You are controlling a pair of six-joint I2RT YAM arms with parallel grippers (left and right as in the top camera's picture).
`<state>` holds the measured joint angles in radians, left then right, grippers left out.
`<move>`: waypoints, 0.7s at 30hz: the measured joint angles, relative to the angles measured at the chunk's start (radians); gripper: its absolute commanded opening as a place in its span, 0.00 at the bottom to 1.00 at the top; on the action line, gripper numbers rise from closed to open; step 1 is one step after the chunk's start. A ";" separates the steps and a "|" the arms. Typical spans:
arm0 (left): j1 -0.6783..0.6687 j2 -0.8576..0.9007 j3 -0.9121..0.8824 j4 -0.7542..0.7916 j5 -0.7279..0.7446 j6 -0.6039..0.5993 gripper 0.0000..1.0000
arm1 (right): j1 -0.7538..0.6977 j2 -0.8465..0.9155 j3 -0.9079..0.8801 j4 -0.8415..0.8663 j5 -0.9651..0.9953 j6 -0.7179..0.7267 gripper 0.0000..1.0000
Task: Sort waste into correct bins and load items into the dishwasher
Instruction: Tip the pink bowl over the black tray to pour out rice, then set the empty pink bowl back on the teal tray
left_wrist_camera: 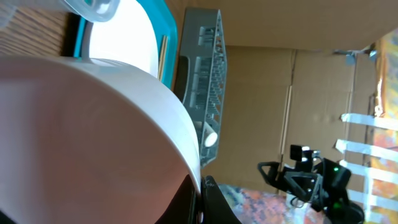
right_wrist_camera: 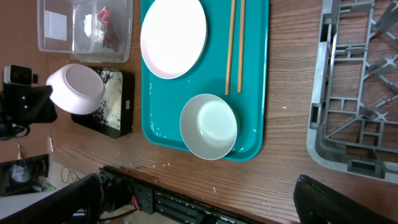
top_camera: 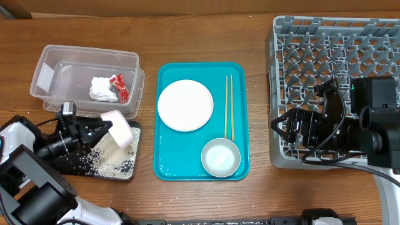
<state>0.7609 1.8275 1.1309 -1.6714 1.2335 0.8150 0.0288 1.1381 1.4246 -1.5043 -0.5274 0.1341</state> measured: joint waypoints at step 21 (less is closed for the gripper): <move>-0.619 -0.335 0.005 0.424 -0.417 -0.659 0.04 | 0.000 0.000 0.000 0.031 0.000 0.000 1.00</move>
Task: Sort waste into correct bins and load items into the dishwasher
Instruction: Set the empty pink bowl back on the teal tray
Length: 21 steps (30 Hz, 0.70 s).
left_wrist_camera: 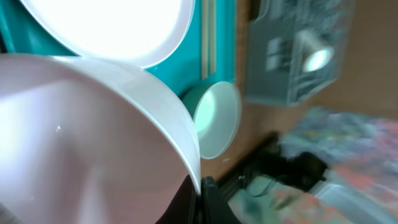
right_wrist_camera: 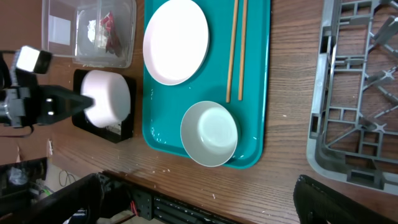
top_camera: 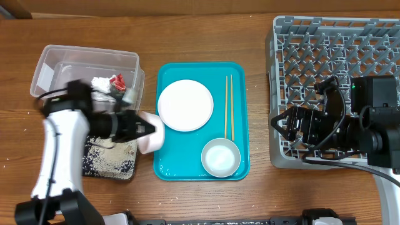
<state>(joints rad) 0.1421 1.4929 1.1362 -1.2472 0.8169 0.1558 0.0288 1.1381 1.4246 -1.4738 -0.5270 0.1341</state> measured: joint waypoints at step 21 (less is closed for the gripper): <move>-0.773 0.181 0.003 0.226 -0.805 -0.821 0.47 | 0.000 0.000 0.000 -0.002 0.000 0.000 1.00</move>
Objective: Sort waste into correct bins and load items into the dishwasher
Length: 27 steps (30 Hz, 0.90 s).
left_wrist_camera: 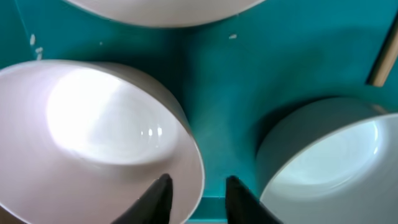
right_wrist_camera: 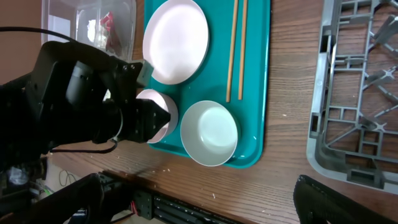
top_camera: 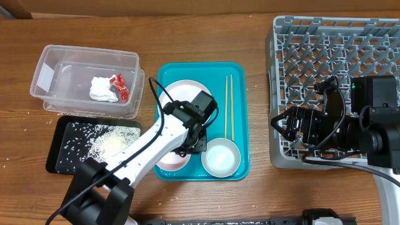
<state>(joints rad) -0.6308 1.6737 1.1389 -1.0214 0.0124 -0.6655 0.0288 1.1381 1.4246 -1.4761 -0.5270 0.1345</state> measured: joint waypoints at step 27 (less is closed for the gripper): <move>0.105 -0.417 0.527 -0.487 -0.287 0.144 1.00 | 0.000 0.000 0.000 0.077 0.010 0.000 1.00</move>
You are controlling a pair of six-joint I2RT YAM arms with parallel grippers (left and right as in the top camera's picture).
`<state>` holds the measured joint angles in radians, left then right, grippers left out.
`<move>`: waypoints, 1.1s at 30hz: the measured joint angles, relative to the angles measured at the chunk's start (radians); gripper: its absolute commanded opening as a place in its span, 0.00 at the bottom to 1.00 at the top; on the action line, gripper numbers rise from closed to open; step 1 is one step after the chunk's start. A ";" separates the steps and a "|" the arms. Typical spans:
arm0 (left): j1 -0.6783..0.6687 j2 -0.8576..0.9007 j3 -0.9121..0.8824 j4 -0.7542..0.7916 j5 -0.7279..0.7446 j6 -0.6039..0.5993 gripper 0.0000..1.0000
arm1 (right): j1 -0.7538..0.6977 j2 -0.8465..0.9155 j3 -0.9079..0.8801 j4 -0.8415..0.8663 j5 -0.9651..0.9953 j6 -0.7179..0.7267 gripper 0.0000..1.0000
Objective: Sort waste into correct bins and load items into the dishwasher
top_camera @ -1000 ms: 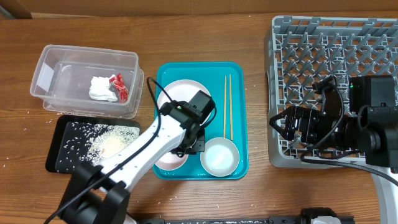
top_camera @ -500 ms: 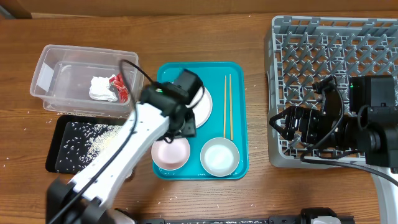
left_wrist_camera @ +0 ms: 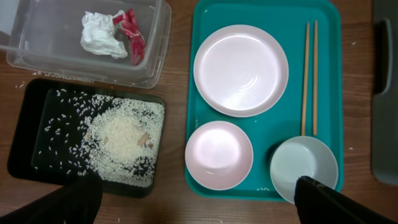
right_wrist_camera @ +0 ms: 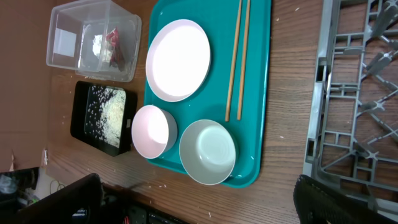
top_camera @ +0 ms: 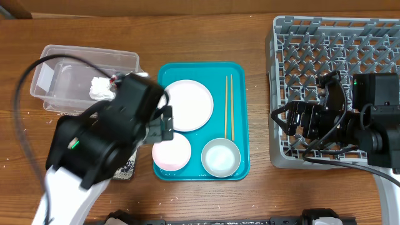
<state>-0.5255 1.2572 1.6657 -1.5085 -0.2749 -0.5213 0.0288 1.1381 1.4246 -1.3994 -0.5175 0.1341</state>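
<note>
A pink bowl [top_camera: 172, 152] stands upright and empty at the front left of the teal tray [top_camera: 240, 169], beside a pale green bowl [top_camera: 220, 157]. A pink plate [top_camera: 187, 105] and a pair of chopsticks [top_camera: 229, 106] lie behind them. My left gripper [left_wrist_camera: 196, 210] is open and empty, high above the tray's left side. Its arm [top_camera: 106, 140] hides most of the black rice tray [left_wrist_camera: 37, 124] in the overhead view. My right gripper [right_wrist_camera: 199, 208] is open and empty, at the left edge of the grey dish rack [top_camera: 337, 37].
A clear bin [top_camera: 56, 69] at the back left holds a white tissue [left_wrist_camera: 99, 34] and a red wrapper [left_wrist_camera: 132, 34]. Rice [left_wrist_camera: 121, 140] is heaped on the black tray. Loose grains lie on the wooden table [top_camera: 256, 187] near its front edge.
My left gripper was low on the tray with its fingers at the pink bowl's rim. It is now high above, and the bowl stands free on the tray. The right arm has shifted slightly.
My left gripper first held the pink bowl tipped over the black tray with rice. Then the bowl was at the teal tray's left edge, still held. Then it sat on the tray with the fingers parted. Now the gripper is well clear.
</note>
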 measured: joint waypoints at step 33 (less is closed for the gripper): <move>0.219 -0.785 -0.894 0.956 0.264 0.451 1.00 | 0.000 0.000 -0.002 0.001 0.001 0.000 1.00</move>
<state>-0.3069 0.4721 0.7715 -0.5526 -0.0105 -0.0708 0.0288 1.1381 1.4227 -1.3983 -0.5167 0.1345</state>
